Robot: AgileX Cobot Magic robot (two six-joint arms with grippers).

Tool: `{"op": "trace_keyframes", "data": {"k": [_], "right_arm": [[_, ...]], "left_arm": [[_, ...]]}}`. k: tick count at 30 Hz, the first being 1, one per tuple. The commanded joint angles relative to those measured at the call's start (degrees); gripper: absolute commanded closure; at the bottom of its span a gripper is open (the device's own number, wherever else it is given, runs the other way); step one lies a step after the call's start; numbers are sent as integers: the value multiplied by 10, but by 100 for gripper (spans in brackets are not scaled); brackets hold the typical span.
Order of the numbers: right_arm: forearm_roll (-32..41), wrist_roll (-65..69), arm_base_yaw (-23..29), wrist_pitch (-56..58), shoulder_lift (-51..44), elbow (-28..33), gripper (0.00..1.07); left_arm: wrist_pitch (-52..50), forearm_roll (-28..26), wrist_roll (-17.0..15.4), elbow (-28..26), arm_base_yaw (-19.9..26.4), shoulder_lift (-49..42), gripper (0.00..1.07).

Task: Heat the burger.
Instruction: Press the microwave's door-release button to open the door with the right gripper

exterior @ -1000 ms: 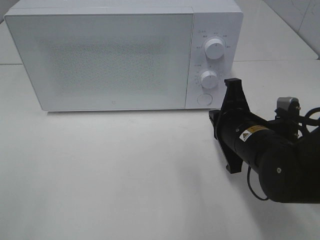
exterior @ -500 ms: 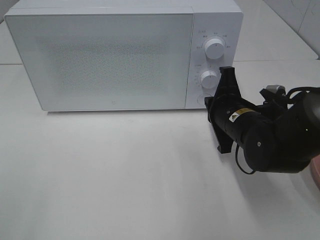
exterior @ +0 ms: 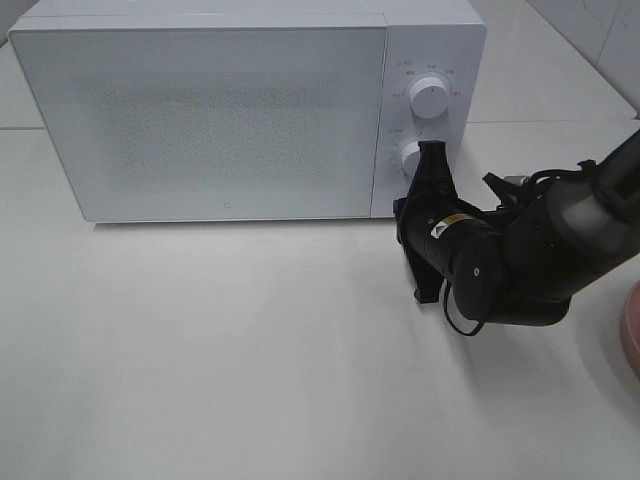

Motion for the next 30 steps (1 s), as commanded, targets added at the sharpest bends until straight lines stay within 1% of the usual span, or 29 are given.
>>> {"op": "trace_keyframes", "data": {"k": [1,12,22,30], "right_arm": [[-5,6,-3,3,17,-26,107],[-9,-3,-35,7,30,-41,107],[-9,3,-36,7,42,-57,107],[-7,9,-36,-26,42,-57,107]], "left_arm": [[-7,-5,-1,0,-1,-10,7],[-7,-5,-1,0,-1,-10,7],[-7,-5,-1,0,-1,-10,7],[-7,-5,-1,0,-1,-10,7]]}}
